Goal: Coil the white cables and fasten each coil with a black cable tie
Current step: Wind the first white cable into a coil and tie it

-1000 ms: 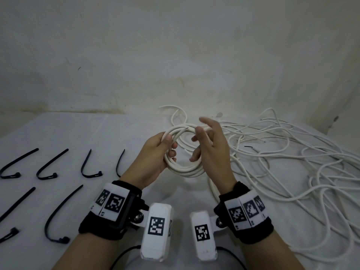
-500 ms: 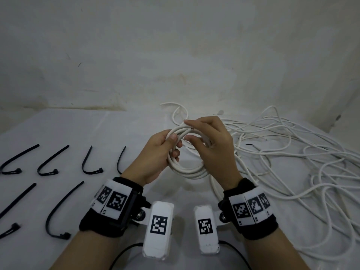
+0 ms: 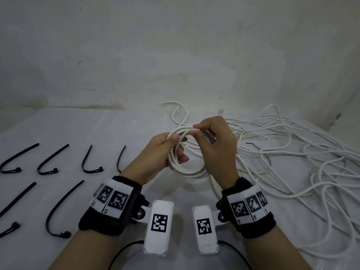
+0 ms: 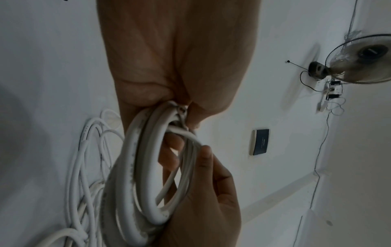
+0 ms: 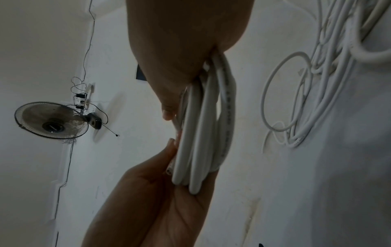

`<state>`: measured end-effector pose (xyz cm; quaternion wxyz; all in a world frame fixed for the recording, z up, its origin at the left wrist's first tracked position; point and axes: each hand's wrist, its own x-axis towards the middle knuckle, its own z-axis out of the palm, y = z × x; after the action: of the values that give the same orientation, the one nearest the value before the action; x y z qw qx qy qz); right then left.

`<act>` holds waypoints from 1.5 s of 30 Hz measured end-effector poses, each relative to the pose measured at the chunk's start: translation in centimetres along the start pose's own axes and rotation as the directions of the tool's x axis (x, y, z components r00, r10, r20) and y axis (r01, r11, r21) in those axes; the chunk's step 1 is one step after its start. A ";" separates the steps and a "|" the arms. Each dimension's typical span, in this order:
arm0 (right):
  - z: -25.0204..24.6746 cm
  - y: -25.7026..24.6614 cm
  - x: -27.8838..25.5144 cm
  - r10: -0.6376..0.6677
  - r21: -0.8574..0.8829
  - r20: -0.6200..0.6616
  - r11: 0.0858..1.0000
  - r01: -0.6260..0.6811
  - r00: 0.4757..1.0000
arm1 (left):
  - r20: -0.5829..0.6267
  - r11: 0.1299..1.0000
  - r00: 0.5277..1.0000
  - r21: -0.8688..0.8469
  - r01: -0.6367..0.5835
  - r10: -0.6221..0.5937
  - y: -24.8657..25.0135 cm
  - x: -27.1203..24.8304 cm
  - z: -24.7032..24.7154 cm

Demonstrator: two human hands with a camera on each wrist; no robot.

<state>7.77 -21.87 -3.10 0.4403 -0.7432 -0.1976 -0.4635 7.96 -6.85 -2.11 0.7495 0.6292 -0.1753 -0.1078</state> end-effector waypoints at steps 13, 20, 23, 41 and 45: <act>-0.4 -0.2 0.6 0.585 0.362 0.275 0.672 -0.646 0.763 | -0.016 0.996 0.997 0.043 -0.077 0.078 -0.7 0.5 0.0; -1.0 -0.7 1.0 0.649 0.416 0.561 0.315 -0.853 0.514 | 0.068 0.996 0.997 -0.089 -0.020 0.026 -0.3 0.3 -0.3; -0.9 -0.9 1.1 0.659 0.416 0.596 0.234 -0.879 0.458 | 0.056 0.998 0.998 -0.053 -0.031 0.034 -0.4 0.3 -0.3; 0.2 -1.5 0.5 0.826 0.433 0.424 0.176 -0.884 0.371 | 0.009 0.931 0.991 0.346 0.120 -0.131 1.8 -0.2 -1.4; 0.4 -1.3 0.4 0.828 0.458 0.434 0.137 -0.878 0.355 | -0.227 0.788 0.957 0.549 0.278 -0.179 4.2 -0.5 -5.2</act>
<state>7.26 -20.94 -2.22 0.8340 -0.5424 0.1012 -0.0057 9.38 -1.15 1.20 0.5171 0.8493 -0.0601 -0.0879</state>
